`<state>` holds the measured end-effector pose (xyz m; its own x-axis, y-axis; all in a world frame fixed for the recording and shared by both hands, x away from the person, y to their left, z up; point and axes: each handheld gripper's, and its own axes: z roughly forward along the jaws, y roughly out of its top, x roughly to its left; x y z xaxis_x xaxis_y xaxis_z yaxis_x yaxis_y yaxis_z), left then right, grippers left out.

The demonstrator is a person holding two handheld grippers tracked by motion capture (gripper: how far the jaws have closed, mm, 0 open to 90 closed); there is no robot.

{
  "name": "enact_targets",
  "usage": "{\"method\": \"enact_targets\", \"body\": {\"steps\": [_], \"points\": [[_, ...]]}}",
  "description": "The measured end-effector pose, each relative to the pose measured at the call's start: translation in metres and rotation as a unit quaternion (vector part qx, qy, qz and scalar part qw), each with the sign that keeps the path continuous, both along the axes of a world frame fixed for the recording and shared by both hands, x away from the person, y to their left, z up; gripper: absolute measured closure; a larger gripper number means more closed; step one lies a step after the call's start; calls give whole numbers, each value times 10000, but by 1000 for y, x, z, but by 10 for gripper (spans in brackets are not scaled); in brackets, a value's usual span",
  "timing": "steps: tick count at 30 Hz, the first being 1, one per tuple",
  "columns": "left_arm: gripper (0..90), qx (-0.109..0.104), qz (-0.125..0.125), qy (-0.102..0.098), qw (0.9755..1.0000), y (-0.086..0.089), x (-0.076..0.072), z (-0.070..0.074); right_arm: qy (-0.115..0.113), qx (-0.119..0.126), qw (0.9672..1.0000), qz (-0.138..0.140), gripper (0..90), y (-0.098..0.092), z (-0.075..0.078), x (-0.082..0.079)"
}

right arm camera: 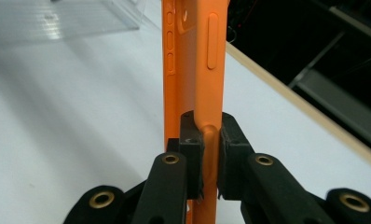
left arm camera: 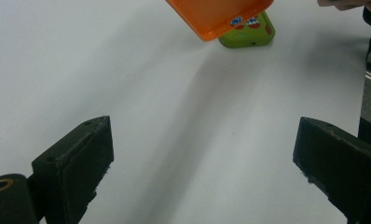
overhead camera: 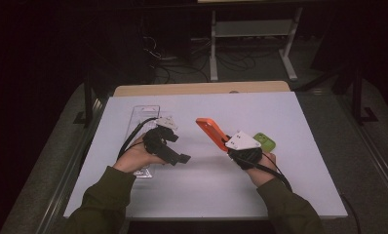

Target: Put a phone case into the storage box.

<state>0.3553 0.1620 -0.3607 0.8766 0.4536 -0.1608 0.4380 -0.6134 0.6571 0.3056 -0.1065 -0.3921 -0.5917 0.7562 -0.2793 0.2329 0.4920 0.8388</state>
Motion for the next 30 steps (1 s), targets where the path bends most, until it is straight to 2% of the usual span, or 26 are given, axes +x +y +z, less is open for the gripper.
{"method": "enact_targets", "body": {"steps": [2, 4, 9, 12, 14, 17, 19, 23, 30], "points": [[49, 3, -1, -2, 10000, 0, 0, 0, 110, 149, 9998, 21, 813, -3, 1, 2], [49, 3, 1, -5, 10000, 0, 0, 0, 251, 400, 9989, 9, 813, -6, 2, 4], [51, -4, 19, -41, 10000, 0, 0, 0, 605, 954, 9936, -28, 813, -12, 3, 8], [56, -58, 67, -87, 9999, 0, 0, 1, 841, 1264, 9884, -75, 812, -16, 3, 10], [57, -40, 58, -134, 9999, 1, 1, 1, 1007, 1608, 9818, -100, 813, -19, 3, 12], [56, -55, 59, -165, 9998, 1, 1, 2, 1230, 1968, 9726, -133, 812, -23, 2, 15], [56, -142, 111, -199, 9996, 1, 2, 1, 1301, 2083, 9693, -151, 813, -24, 1, 15], [53, -287, 175, -265, 9991, 1, 4, 2, 1320, 2106, 9684, -193, 813, -24, 0, 15], [12, -578, 401, -385, 9968, -3, 5, 5, 1145, 1980, 9733, -213, 812, -21, 0, 13]]}}
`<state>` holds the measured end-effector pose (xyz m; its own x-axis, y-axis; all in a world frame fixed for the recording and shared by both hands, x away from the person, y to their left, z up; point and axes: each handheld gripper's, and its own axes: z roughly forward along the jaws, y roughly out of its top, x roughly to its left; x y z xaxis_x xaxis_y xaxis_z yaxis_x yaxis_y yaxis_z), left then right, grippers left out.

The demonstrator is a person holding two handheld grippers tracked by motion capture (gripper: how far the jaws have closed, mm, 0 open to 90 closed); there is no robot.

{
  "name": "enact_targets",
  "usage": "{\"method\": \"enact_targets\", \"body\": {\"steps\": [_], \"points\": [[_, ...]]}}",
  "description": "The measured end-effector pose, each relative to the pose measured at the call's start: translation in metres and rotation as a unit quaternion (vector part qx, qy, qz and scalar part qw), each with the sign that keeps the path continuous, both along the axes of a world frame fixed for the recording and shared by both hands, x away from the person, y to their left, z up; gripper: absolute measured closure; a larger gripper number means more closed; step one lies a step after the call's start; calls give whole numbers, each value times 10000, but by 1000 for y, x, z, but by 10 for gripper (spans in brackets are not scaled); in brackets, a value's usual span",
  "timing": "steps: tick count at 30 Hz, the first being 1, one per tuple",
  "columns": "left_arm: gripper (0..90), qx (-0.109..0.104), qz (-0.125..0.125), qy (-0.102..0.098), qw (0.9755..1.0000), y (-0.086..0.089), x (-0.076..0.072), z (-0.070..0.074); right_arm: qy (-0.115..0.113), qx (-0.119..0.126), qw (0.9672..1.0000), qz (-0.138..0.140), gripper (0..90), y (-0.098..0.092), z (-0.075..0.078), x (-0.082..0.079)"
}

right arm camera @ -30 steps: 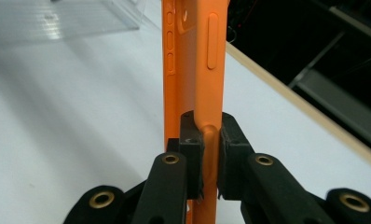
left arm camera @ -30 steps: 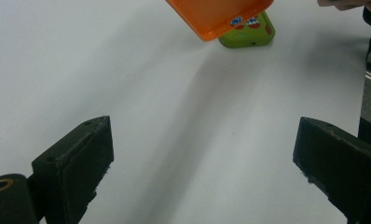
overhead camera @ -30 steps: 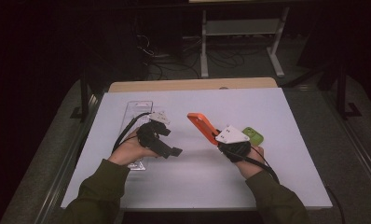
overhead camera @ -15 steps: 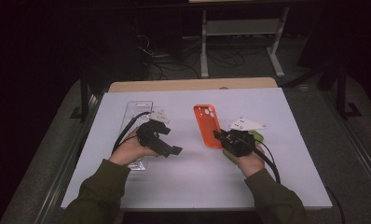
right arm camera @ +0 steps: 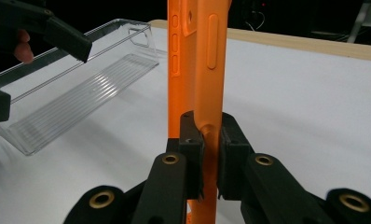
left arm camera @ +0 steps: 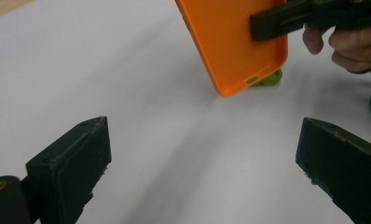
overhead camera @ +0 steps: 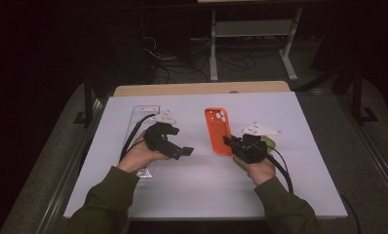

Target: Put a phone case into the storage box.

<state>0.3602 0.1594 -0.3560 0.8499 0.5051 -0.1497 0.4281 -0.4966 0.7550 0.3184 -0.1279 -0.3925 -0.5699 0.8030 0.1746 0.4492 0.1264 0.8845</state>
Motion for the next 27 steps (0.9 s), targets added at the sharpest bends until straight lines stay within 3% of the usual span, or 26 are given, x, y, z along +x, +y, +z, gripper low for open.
{"method": "enact_targets", "body": {"steps": [7, 19, 27], "points": [[0, -316, 170, -27, 9994, -7, 5, 3, -159, -108, 9998, 11, 812, 4, 1, -3], [0, -927, 353, -42, 9951, -24, 16, 9, -382, -321, 9988, 19, 812, 15, 2, -10], [0, -1092, 352, -166, 9933, -39, 20, 11, -494, -380, 9981, 23, 813, 24, 3, -15]]}}
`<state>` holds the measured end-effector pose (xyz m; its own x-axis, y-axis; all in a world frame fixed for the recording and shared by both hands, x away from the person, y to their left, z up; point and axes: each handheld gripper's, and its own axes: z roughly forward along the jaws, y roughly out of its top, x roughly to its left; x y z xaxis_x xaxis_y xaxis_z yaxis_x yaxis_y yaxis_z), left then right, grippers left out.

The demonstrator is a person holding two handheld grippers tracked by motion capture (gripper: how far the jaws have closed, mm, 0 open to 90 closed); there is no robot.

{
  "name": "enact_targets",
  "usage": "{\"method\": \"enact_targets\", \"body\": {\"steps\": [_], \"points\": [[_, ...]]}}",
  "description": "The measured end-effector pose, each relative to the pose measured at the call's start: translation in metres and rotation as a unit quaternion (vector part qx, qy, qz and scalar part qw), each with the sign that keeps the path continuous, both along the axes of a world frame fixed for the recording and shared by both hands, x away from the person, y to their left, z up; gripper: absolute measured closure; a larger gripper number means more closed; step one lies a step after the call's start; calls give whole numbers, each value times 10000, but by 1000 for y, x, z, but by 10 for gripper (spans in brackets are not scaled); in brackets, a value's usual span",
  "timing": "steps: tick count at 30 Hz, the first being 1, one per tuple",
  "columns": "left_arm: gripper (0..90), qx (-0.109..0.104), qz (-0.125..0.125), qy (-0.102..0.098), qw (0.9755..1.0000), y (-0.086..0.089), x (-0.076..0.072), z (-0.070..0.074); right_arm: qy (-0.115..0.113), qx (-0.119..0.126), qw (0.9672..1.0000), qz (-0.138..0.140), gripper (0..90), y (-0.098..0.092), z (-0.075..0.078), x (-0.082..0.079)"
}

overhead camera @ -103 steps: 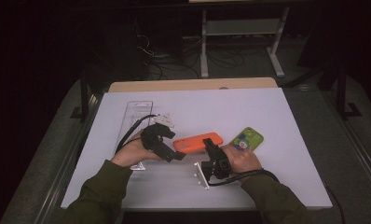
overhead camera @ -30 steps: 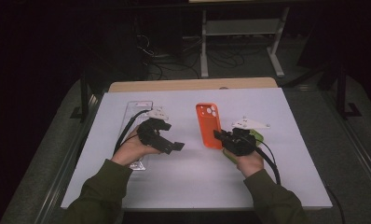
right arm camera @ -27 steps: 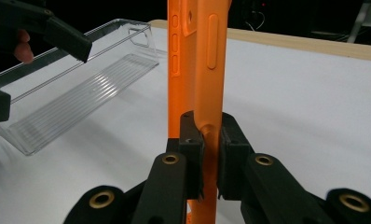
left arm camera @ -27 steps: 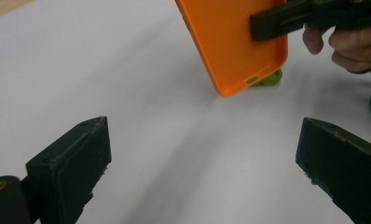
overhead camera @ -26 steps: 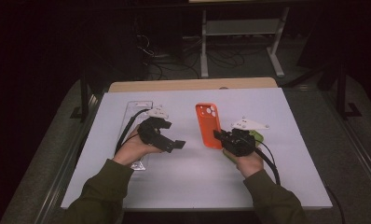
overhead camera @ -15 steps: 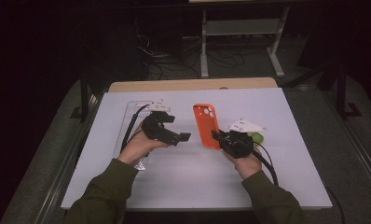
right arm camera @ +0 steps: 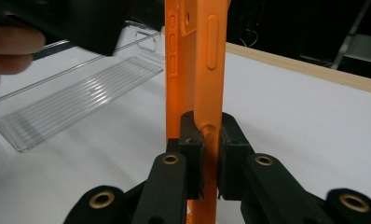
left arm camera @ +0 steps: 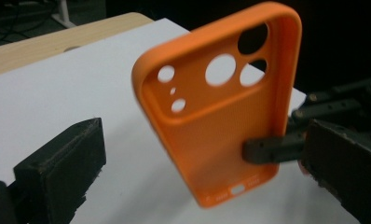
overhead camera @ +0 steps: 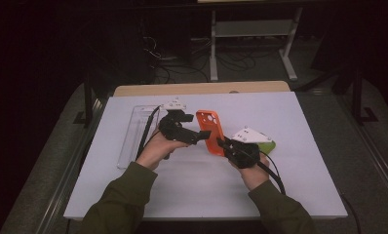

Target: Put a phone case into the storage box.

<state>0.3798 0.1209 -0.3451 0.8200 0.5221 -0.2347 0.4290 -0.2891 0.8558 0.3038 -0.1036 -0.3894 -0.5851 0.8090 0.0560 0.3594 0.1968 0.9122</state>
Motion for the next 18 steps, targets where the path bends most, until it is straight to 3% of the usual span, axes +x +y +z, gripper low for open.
{"method": "enact_targets", "body": {"steps": [18], "points": [[0, -198, 149, -63, 9997, -16, -3, -1, -64, -26, 10000, -29, 812, 8, 0, -4]]}}
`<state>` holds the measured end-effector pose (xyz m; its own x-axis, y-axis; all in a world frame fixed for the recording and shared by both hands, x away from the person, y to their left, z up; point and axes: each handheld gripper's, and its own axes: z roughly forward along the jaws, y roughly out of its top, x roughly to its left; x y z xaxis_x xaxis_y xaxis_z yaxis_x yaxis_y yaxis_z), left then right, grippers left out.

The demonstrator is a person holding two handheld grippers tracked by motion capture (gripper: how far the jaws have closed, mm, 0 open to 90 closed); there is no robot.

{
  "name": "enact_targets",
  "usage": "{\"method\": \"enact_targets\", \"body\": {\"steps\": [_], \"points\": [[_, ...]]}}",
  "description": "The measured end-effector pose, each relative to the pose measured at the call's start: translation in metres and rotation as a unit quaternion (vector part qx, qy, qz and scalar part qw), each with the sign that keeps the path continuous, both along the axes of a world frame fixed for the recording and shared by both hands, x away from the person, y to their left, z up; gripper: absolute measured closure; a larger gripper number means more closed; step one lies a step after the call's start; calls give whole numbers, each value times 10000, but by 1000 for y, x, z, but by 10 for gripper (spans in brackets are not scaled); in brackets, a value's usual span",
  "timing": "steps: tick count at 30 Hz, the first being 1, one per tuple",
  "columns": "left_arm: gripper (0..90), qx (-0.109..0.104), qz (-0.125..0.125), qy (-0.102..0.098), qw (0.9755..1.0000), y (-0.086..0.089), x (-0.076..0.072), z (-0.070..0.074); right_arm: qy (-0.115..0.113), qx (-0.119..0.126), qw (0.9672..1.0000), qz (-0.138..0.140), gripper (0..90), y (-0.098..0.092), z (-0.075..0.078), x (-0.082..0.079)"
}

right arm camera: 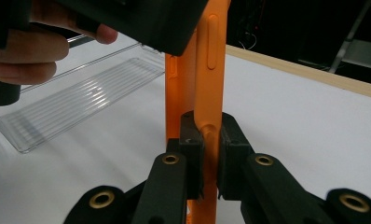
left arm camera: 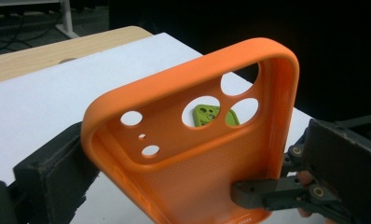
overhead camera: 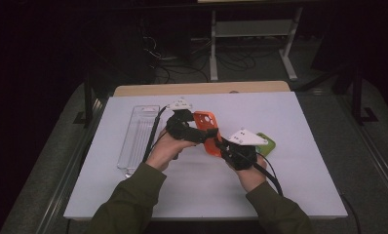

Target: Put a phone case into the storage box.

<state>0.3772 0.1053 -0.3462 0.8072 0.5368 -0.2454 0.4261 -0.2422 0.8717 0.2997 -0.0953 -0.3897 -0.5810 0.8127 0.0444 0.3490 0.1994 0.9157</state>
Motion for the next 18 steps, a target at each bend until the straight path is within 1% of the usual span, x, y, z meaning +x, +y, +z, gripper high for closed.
{"method": "enact_targets", "body": {"steps": [2, 3, 5, 9, 10, 11, 12, 14, 15, 18], "points": [[0, -45, 31, 6, 10000, -2, -1, 0, -6, -8, 10000, -8, 812, 0, 0, 0], [0, -39, 8, -21, 10000, -2, -1, 0, 6, -7, 10000, -16, 812, 1, 0, 0], [0, -82, 79, 26, 9999, -4, -2, 0, 3, -52, 10000, -3, 812, 1, -1, 0], [0, -104, 131, 7, 9999, -6, -3, 0, -19, -114, 9999, 2, 811, 3, -2, -1], [0, -155, 150, 3, 9998, -6, -3, 0, -31, -135, 9999, 4, 811, 3, -2, -1], [4, -154, 170, -1, 9997, -6, -3, 0, -32, -178, 9998, 15, 810, 3, -3, 0], [23, -137, 172, -20, 9998, -5, -3, 0, -17, -182, 9998, 19, 810, 3, -3, 0], [65, -205, 203, -36, 9996, -4, -2, 1, -60, -247, 9997, 27, 810, 3, -4, 0], [71, -215, 205, -13, 9996, -4, -2, 1, -49, -227, 9997, 25, 809, 4, -4, 0], [92, -172, 226, -53, 9996, -4, -2, 1, -10, -260, 9997, 38, 809, 4, -5, 0]]}}
